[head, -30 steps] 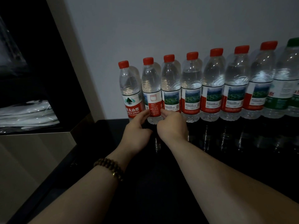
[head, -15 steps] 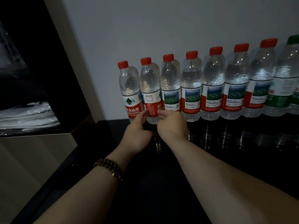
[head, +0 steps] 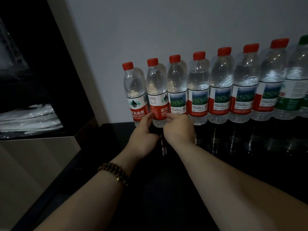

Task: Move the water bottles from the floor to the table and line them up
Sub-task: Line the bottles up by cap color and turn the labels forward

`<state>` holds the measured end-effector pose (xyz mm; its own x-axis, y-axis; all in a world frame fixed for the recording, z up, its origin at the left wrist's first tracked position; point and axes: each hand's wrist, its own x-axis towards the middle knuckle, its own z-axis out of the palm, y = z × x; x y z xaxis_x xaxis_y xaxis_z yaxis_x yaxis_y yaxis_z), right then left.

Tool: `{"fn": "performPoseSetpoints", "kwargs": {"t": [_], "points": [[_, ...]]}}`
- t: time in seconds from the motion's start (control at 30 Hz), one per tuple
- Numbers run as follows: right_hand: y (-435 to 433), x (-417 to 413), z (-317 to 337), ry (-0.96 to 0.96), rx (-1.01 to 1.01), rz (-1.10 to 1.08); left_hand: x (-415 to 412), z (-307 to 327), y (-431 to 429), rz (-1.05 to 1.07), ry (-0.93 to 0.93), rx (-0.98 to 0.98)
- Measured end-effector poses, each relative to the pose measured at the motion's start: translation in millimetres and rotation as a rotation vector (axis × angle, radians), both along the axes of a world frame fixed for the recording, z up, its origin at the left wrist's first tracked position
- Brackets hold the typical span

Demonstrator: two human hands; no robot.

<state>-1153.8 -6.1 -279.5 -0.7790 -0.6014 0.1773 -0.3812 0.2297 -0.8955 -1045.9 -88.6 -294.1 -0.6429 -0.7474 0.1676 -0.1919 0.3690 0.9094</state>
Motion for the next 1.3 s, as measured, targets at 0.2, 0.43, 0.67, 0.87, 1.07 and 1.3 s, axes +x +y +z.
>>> {"fn": "performPoseSetpoints", "kwargs": {"t": [0.2,0.43,0.67,0.87,1.07,1.3], "points": [[-1.5,1.8,-0.2,0.032,0.007,-0.036,1.4,3.4,-0.1,0.089,0.095,0.043],[-0.1,0.5,0.5,0.028,-0.003,-0.032,1.2,0.3,-2.9,0.007,0.056,0.129],[-1.0,1.7,1.0,0.033,0.007,-0.055,-0.3,-3.5,-10.7,-0.025,-0.001,0.104],[-0.3,1.8,1.8,0.021,0.006,-0.039,0.5,1.5,-5.4,-0.038,-0.057,0.017],[-1.7,0.4,0.1,0.010,-0.005,-0.033,3.3,2.8,0.1,0.099,0.076,0.015],[-1.2,0.2,0.9,-0.014,-0.042,-0.058,1.5,6.3,3.5,0.029,0.007,0.012]]}}
